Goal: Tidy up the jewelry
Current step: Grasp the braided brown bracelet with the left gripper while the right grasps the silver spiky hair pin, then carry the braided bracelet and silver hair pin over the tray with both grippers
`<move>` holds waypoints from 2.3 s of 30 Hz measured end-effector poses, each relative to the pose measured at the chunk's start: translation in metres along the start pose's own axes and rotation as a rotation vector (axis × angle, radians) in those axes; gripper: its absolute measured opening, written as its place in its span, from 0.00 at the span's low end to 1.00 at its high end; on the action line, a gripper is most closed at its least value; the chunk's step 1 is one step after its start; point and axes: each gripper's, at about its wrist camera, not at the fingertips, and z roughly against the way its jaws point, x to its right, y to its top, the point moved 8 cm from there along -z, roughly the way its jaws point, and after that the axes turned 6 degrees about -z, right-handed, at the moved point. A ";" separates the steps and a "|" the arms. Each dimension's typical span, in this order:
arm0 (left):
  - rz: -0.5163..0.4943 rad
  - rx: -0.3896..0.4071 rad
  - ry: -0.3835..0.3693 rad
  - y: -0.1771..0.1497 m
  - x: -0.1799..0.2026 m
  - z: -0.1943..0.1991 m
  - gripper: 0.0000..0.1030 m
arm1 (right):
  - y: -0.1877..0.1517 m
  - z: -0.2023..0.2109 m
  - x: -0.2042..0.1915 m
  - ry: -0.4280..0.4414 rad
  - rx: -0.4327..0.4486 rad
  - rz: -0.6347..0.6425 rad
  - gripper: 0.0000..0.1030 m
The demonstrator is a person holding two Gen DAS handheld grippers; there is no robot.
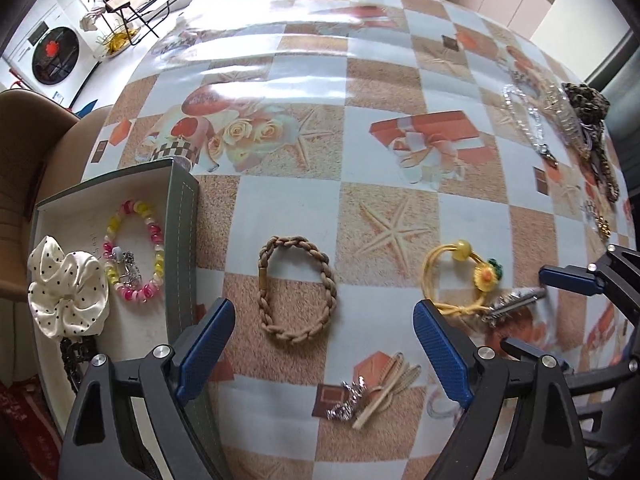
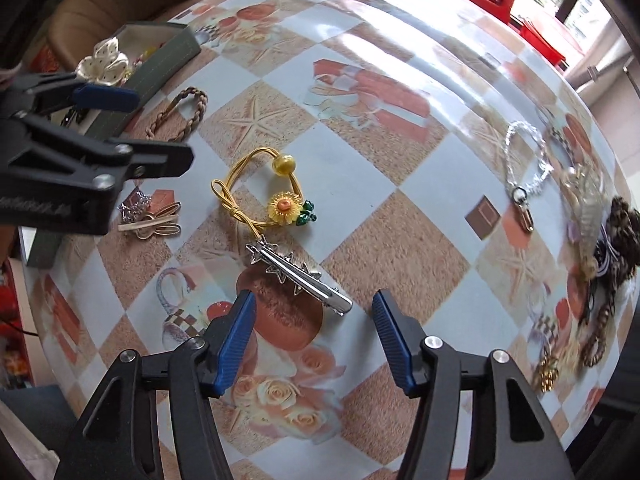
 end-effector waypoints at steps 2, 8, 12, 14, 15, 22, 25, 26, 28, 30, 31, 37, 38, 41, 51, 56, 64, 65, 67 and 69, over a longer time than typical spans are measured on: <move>0.007 -0.010 0.003 0.000 -0.002 -0.006 0.91 | 0.003 -0.001 -0.002 -0.007 0.010 0.022 0.62; 0.014 -0.040 -0.009 -0.003 0.000 -0.020 0.82 | 0.010 -0.006 -0.010 -0.037 0.023 0.078 0.57; 0.008 -0.029 -0.012 -0.003 0.002 -0.020 0.73 | 0.009 -0.006 -0.022 -0.044 0.021 0.103 0.45; -0.003 -0.023 -0.013 -0.003 0.007 -0.018 0.65 | 0.009 -0.005 -0.028 -0.043 0.015 0.113 0.39; -0.008 -0.020 -0.015 -0.003 0.010 -0.018 0.60 | 0.005 -0.006 -0.029 -0.043 0.012 0.115 0.35; -0.025 -0.019 -0.027 0.003 0.015 -0.011 0.16 | 0.003 -0.002 -0.040 -0.047 0.006 0.072 0.18; -0.018 -0.018 -0.047 0.007 0.013 -0.010 0.15 | 0.000 0.003 -0.041 -0.045 0.012 0.024 0.17; -0.017 -0.016 -0.051 0.007 0.012 -0.010 0.15 | -0.001 0.005 -0.040 -0.042 0.012 0.007 0.17; -0.013 -0.006 -0.059 0.006 0.007 -0.006 0.15 | -0.004 0.009 -0.033 -0.034 0.012 -0.037 0.17; -0.014 0.004 -0.074 0.006 0.008 0.000 0.05 | -0.006 0.011 -0.029 -0.019 0.008 -0.089 0.17; -0.018 0.006 -0.079 0.005 0.009 0.002 0.02 | -0.008 0.013 -0.028 -0.011 0.004 -0.120 0.17; -0.042 0.031 -0.101 -0.006 0.011 0.026 0.02 | -0.020 0.023 -0.017 0.024 -0.008 -0.244 0.12; -0.043 0.031 -0.103 -0.009 0.011 0.027 0.02 | -0.021 0.026 -0.017 0.024 -0.008 -0.253 0.12; -0.041 0.025 -0.105 -0.012 0.012 0.031 0.02 | -0.029 0.032 -0.016 0.028 -0.005 -0.286 0.12; 0.048 -0.020 -0.095 -0.009 0.000 0.015 0.03 | -0.041 0.033 0.000 0.080 0.007 -0.421 0.12; 0.059 -0.036 -0.111 -0.008 0.006 0.010 0.03 | -0.045 0.036 0.002 0.087 0.012 -0.435 0.12; 0.051 -0.016 -0.072 0.001 0.015 0.008 1.00 | -0.045 0.039 0.002 0.106 0.029 -0.441 0.12; 0.051 -0.008 -0.069 0.004 0.016 0.007 1.00 | -0.046 0.040 0.002 0.107 0.031 -0.442 0.12; 0.063 -0.014 -0.032 0.005 0.012 0.003 1.00 | -0.047 0.041 0.002 0.112 0.033 -0.444 0.12; 0.078 -0.024 -0.019 0.006 0.010 -0.004 1.00 | -0.047 0.041 0.003 0.111 0.033 -0.445 0.12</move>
